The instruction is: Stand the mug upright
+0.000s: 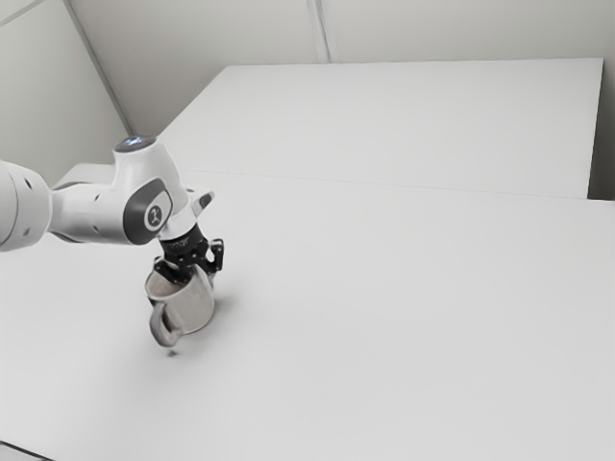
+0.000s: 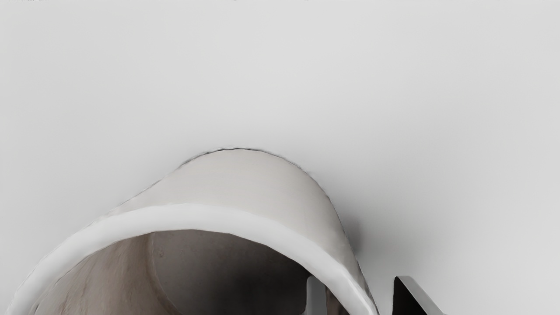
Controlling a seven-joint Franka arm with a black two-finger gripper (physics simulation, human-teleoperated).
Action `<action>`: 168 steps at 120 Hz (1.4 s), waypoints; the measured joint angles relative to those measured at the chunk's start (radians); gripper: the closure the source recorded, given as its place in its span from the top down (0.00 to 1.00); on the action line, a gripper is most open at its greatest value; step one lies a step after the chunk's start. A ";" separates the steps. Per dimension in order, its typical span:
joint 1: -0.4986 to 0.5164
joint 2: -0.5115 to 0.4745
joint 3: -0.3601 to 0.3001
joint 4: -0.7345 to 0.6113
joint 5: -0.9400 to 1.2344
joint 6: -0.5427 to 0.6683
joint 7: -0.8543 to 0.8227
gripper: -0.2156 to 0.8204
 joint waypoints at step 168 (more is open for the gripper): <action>0.045 -0.065 0.042 0.601 0.040 -0.563 0.389 0.79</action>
